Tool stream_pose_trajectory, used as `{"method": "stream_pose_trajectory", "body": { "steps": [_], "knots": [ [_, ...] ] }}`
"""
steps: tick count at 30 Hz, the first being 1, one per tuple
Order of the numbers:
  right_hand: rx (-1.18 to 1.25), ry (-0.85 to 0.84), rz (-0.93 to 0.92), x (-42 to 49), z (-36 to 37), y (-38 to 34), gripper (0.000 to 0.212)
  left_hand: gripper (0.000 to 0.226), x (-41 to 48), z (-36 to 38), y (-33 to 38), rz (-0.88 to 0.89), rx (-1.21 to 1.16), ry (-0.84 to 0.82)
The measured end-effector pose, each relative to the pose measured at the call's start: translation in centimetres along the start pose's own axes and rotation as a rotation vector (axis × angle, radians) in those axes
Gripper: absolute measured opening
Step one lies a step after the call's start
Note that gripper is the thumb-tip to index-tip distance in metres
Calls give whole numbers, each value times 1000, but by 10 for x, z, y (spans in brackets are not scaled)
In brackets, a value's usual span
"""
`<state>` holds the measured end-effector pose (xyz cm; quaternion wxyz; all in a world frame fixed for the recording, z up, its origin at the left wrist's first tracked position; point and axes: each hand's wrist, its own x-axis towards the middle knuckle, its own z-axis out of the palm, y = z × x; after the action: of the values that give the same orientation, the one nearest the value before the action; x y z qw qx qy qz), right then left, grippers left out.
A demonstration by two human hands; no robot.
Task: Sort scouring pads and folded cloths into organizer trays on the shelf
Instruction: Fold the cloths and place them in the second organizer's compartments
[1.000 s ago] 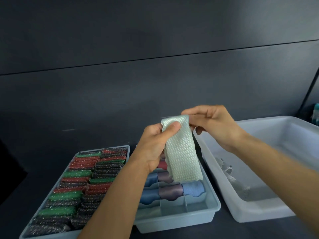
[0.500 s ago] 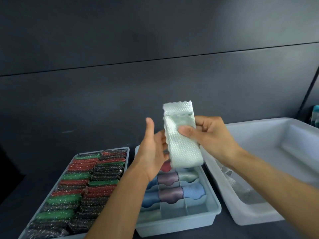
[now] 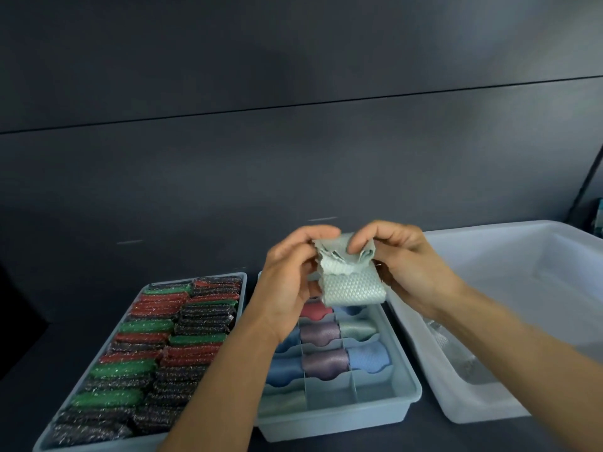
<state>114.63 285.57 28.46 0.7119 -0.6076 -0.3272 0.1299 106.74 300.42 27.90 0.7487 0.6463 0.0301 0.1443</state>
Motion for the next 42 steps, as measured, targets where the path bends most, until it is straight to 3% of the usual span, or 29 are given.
{"method": "stream_pose_trajectory", "body": {
  "steps": [2, 4, 7, 11, 13, 15, 20, 23, 25, 28, 33, 37, 39, 42],
  "knots": [
    [-162, 33, -86, 0, 0, 1, 47, 37, -1, -2, 1, -105, -26, -33],
    [-272, 37, -147, -2, 3, -1, 47, 60, -2, -5, -1, -174, 83, -96],
    [-246, 49, -149, -3, 4, 1, 44, 39, -6, -9, -5, -110, 216, -111],
    [19, 59, 71, -3, 2, 10, 27, 19, -9, -14, -8, 19, 238, 2],
    [-47, -50, 187, -6, 3, 16, 35, 15, -12, -15, -9, 92, 267, 10],
    [-40, -117, 190, -10, 7, 21, 18, 14, -14, -18, -12, 120, 254, 9],
    [266, -125, 272, -13, 15, 24, 21, 19, -21, -31, -21, 37, -11, -76],
    [269, -149, 376, -15, 16, 25, 33, 39, -24, -40, -23, -67, -67, -125],
    [113, -198, 413, -16, 12, 27, 30, 46, -26, -46, -25, -140, -24, -166],
    [-246, -296, 356, -23, 10, 33, 10, 28, -32, -57, -37, -134, 272, -247],
    [-693, -490, 419, -35, 15, 54, 21, 29, -42, -62, -64, -195, 696, -422],
    [-1199, -585, 297, -44, 26, 65, 19, 25, -41, -59, -81, -165, 1015, -457],
    [-1360, -614, 176, -45, 31, 64, 19, 25, -40, -59, -84, -166, 1093, -461],
    [-1428, -678, 100, -44, 33, 68, 21, 24, -41, -63, -81, -180, 1005, -498]
  ]
}}
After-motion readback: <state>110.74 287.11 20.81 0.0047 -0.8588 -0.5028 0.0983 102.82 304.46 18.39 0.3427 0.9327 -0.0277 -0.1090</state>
